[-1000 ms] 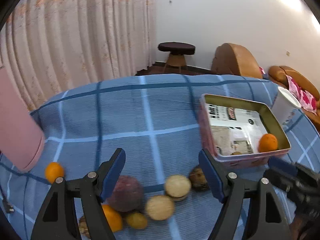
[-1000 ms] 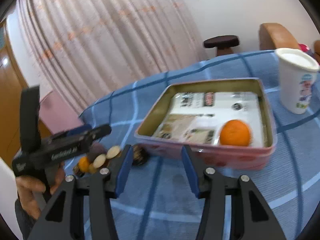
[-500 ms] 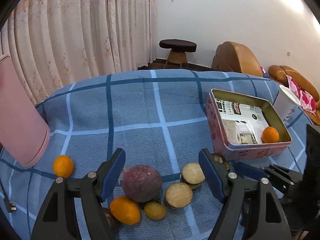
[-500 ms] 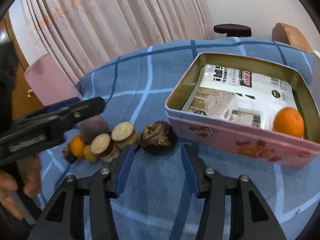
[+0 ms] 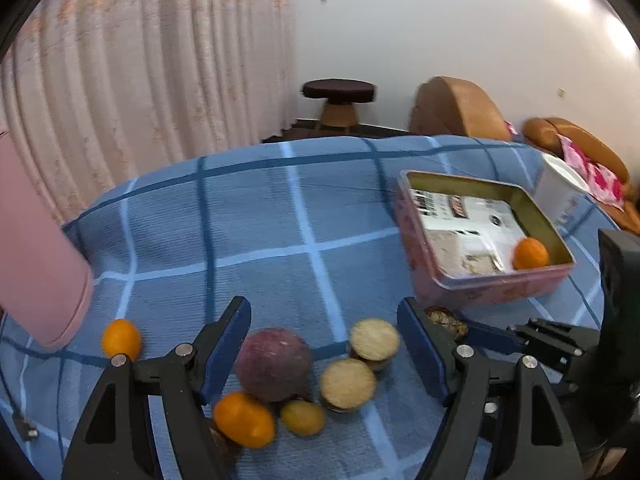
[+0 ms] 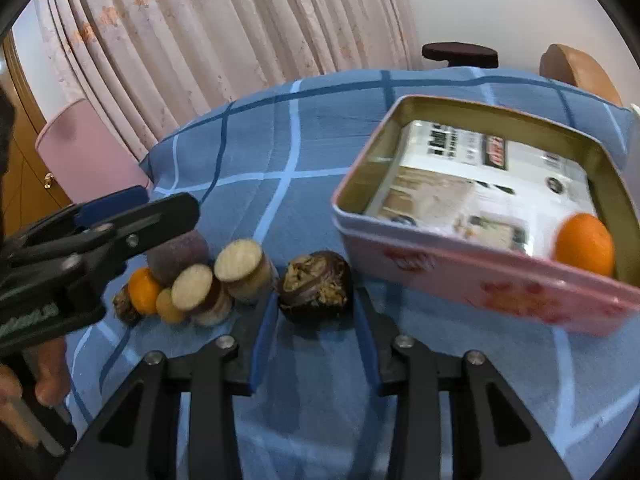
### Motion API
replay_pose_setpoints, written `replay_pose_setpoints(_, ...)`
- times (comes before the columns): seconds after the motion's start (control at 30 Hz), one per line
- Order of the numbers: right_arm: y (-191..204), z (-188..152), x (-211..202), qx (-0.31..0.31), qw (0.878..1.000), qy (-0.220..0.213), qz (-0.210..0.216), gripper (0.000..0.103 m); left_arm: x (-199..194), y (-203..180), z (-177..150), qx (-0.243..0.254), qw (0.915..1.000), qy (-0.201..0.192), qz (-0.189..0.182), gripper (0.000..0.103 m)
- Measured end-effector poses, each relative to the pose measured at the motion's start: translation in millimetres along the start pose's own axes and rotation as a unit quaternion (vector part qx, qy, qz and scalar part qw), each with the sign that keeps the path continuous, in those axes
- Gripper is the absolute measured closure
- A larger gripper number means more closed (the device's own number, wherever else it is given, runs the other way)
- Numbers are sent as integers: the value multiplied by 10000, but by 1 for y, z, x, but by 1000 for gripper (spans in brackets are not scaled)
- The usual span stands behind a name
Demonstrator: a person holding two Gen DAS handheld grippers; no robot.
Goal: Organize fruits
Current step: 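Grasp the brown taro with the right gripper while the left gripper grasps a sweet potato slice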
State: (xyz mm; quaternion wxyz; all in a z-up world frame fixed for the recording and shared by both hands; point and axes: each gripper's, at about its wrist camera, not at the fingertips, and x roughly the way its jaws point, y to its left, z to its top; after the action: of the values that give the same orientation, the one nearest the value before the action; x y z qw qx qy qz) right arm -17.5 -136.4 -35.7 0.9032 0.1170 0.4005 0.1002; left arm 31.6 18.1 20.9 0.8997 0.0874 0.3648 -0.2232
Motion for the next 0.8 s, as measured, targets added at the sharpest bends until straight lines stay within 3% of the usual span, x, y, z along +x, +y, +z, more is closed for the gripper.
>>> replay_pose_setpoints(0.2,-17,-12,-25,151,9997,-184,-45,62,14,-27,-6,611,9977,251,-150,27)
replay_pose_setpoints(0.37,-17,-16,-30,151,9996,-221,-73,62,29,-48,-12,996,9938,483,-79,48)
replay_pose_setpoints(0.6,-18,-14,-29,164,9995,-264,-60,62,50,-44,-17,912,9933,688,151,65)
replay_pose_setpoints(0.8,-24,-11,-31,275,9990,-356,-31,63,50,-35,-15,508,9972,535,89,65)
